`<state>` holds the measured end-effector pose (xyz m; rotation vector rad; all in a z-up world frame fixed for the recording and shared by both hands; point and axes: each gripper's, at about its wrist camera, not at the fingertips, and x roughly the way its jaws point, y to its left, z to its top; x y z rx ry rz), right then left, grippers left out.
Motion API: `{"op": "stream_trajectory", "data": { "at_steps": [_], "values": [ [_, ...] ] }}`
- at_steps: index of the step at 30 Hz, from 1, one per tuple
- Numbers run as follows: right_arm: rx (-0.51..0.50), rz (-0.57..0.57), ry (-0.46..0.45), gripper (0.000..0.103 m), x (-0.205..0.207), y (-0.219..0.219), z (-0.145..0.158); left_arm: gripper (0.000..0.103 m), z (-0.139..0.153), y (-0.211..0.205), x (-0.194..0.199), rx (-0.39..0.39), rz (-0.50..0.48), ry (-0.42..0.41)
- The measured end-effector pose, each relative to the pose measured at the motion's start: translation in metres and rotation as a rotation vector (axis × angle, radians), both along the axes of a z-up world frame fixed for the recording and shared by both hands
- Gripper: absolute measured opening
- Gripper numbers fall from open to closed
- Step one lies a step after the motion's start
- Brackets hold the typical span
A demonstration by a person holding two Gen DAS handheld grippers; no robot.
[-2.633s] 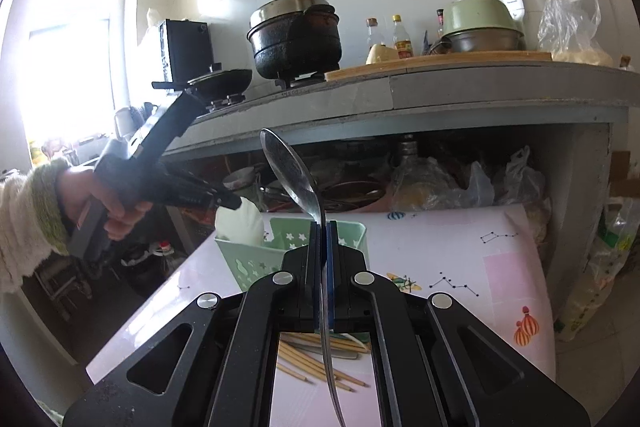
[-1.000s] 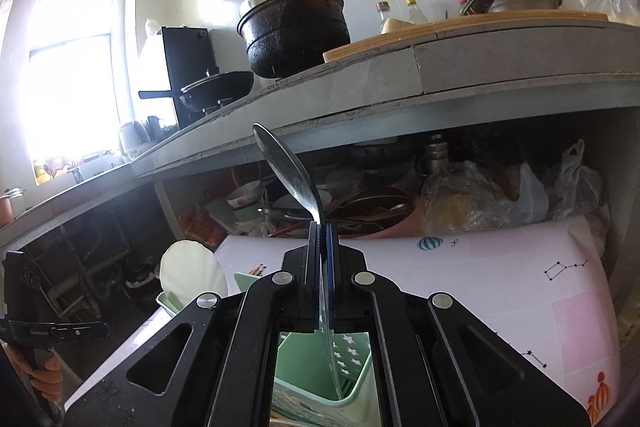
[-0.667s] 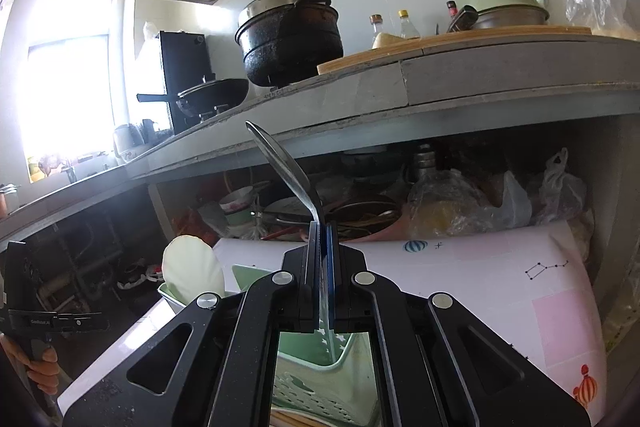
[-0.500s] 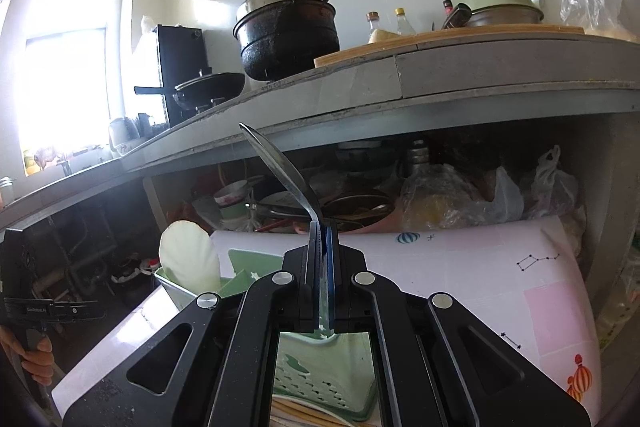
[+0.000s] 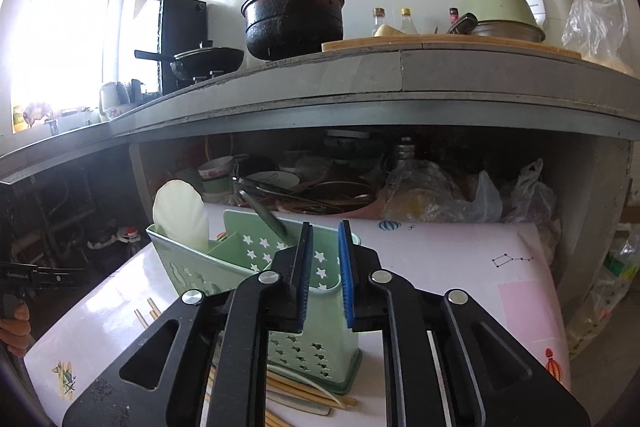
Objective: Organize utensils
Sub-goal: 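Move the open left tool down to the loose wooden chopsticks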
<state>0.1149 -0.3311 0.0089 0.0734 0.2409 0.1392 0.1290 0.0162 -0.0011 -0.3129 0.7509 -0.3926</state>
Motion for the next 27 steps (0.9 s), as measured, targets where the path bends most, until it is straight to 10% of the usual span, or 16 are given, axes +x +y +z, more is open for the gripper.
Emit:
{"op": "stream_trajectory", "data": {
  "at_steps": [10,21,27],
  "values": [
    [0.115,-0.009,0.062,0.046,-0.034,-0.003,-0.007,0.056,-0.005,-0.039,0.003,-0.025,-0.109,0.028],
    [0.142,-0.013,0.233,0.048,-0.045,0.011,-0.056,0.054,-0.017,-0.082,0.032,-0.073,-0.202,0.122],
    [0.175,-0.014,0.229,0.048,-0.046,0.005,-0.057,0.054,-0.02,-0.114,0.049,0.055,-0.159,0.107]
  ]
}}
